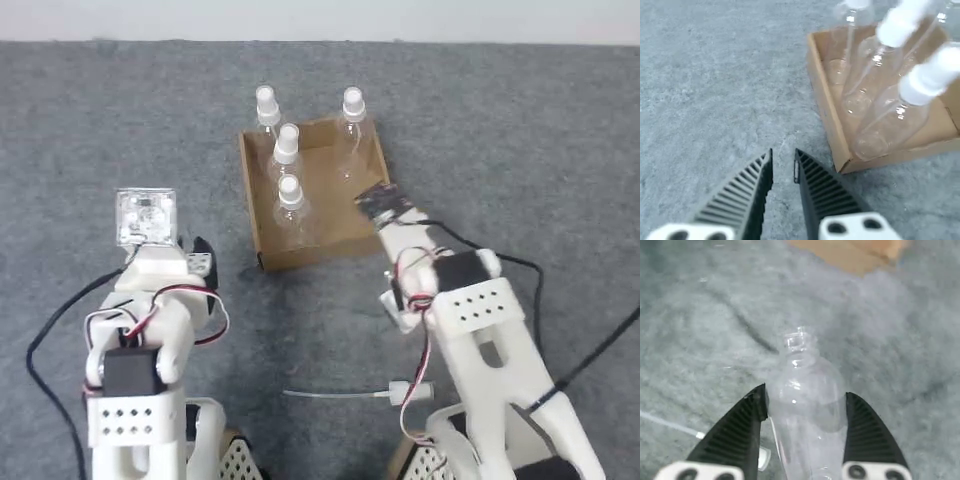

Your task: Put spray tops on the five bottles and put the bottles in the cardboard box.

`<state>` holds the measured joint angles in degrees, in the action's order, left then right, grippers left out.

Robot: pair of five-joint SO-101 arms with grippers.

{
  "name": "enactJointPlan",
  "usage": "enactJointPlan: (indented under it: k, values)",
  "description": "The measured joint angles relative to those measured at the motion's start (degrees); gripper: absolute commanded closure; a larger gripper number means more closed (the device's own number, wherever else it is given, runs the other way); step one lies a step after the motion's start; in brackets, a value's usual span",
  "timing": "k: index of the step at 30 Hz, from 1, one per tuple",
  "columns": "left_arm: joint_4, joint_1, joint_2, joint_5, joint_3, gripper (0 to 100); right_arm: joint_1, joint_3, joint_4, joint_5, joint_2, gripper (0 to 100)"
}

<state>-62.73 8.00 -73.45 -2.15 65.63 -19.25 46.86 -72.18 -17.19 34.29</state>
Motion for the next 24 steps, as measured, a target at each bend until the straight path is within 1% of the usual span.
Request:
enactJointPlan:
  k: [4, 8, 11, 14, 19, 24]
  values:
    - [0.0, -3.34, 0.0, 0.09, 0.0, 94, 1.05, 0.18, 0.09, 0.53, 4.92, 90.8]
    - [0.0, -4.57, 0.0, 0.18, 0.0, 94, 2.73, 3.87, 1.23, 1.85, 9.93, 90.8]
    - [0.0, -5.89, 0.0, 0.0, 0.0, 94, 6.07, 4.66, 1.58, 2.2, 13.54, 90.8]
    - [0.0, -9.23, 0.0, 0.18, 0.0, 94, 9.41, 5.36, 1.93, 2.2, 16.97, 90.8]
    - [0.0, -13.54, 0.0, 0.18, 0.0, 94, 14.42, 8.35, 4.66, 5.54, 21.36, 90.7]
    - [-1.14, -19.08, 0.0, 0.35, 0.0, 94, 19.87, 8.44, 5.45, 6.51, 24.26, 90.8]
